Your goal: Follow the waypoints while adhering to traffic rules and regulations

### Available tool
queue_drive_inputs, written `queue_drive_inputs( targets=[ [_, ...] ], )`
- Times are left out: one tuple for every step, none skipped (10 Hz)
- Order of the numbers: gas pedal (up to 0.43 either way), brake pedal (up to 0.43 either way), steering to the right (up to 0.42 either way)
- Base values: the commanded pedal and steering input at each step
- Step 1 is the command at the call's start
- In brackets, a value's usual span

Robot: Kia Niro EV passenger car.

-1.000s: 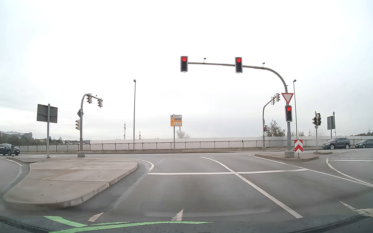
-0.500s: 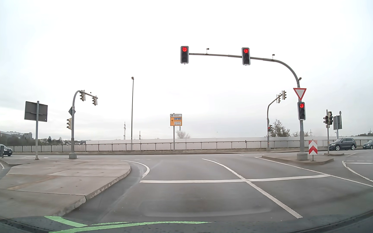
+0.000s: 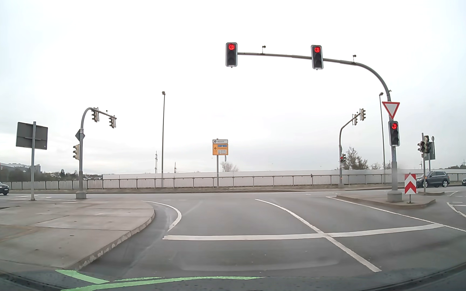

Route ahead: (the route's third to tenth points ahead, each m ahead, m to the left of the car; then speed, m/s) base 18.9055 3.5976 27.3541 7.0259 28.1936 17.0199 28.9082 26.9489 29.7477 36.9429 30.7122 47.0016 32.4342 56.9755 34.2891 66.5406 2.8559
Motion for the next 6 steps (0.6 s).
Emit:
queue_drive_inputs(
  targets=[
    [0.000, 0.171, -0.009],
    [0.000, 0.171, -0.010],
    [0.000, 0.177, -0.011],
    [0.000, 0.183, -0.012],
    [0.000, 0.183, -0.012],
    [0.000, 0.183, -0.012]
  ],
)
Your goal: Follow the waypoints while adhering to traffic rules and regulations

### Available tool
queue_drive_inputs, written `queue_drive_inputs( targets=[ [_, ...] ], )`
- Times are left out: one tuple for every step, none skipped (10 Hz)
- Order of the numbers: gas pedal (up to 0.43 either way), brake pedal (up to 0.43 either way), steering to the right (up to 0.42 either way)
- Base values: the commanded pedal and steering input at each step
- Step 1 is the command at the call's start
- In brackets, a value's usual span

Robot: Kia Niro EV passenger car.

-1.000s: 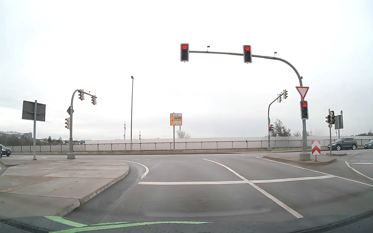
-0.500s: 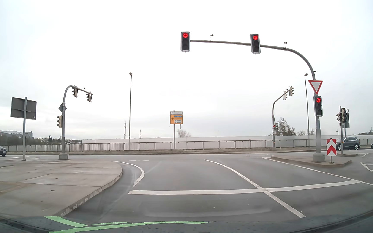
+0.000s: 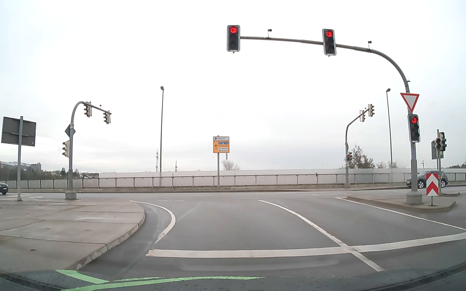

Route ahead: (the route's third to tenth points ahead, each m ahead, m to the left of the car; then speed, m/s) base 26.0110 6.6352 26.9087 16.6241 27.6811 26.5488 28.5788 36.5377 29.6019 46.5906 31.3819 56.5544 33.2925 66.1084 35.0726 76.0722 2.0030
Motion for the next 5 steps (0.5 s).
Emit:
queue_drive_inputs(
  targets=[
    [0.000, 0.189, -0.013],
    [0.000, 0.189, -0.013],
    [0.000, 0.189, -0.013],
    [0.000, 0.189, -0.013],
    [0.000, 0.189, -0.013]
  ],
)
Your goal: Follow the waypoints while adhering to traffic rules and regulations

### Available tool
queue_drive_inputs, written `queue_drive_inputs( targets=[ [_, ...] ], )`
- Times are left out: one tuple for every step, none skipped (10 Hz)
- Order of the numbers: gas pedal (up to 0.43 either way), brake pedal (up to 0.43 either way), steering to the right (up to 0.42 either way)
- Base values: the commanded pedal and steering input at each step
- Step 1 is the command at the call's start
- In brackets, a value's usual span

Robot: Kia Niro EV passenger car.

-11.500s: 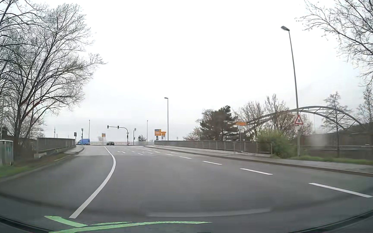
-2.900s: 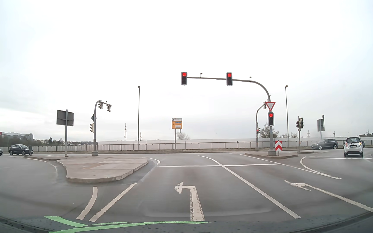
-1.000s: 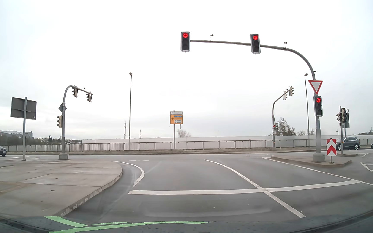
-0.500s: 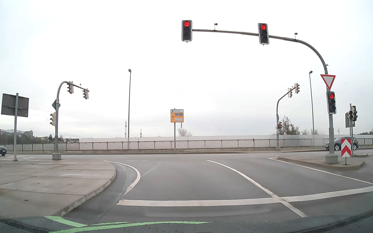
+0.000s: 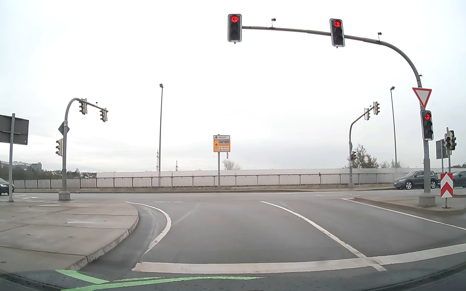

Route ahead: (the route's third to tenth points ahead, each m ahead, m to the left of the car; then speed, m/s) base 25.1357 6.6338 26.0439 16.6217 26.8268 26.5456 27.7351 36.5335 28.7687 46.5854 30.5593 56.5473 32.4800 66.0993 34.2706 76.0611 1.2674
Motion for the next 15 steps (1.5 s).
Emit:
queue_drive_inputs(
  targets=[
    [0.000, 0.189, -0.014],
    [0.000, 0.183, -0.014],
    [0.000, 0.183, -0.014],
    [0.000, 0.183, -0.014],
    [0.000, 0.177, -0.014],
    [0.000, 0.177, -0.014],
    [0.000, 0.171, -0.014],
    [0.000, 0.159, -0.013],
    [0.000, 0.159, -0.014],
    [0.000, 0.152, -0.014],
    [0.000, 0.152, -0.014],
    [0.000, 0.146, -0.014],
    [0.000, 0.146, -0.013],
    [0.000, 0.152, -0.013],
    [0.000, 0.171, -0.014]
  ],
)
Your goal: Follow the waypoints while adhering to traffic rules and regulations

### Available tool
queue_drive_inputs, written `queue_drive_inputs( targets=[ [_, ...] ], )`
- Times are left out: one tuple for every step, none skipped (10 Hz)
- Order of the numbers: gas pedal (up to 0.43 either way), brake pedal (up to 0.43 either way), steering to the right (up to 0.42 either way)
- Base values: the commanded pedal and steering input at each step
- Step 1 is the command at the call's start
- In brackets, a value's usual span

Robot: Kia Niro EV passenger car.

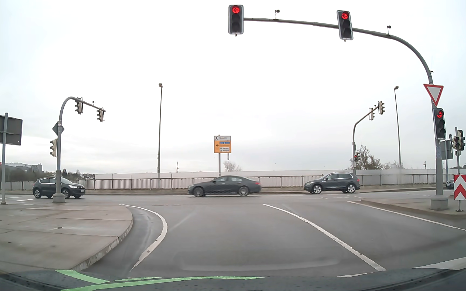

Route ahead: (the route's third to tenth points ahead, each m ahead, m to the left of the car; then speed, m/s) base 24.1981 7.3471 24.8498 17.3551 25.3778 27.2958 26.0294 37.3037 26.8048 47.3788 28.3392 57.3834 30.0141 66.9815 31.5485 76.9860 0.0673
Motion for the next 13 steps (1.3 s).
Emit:
queue_drive_inputs(
  targets=[
    [0.000, 0.189, -0.014],
    [0.000, 0.244, -0.014],
    [0.000, 0.311, -0.013],
    [0.000, 0.360, -0.014],
    [0.000, 0.421, -0.014],
    [0.000, 0.433, -0.014],
    [0.000, 0.439, -0.014],
    [0.000, 0.457, -0.014],
    [0.000, 0.457, -0.014],
    [0.000, 0.482, -0.013],
    [0.000, 0.506, -0.014],
    [0.000, 0.512, -0.013],
    [0.000, 0.500, -0.014]
  ],
)
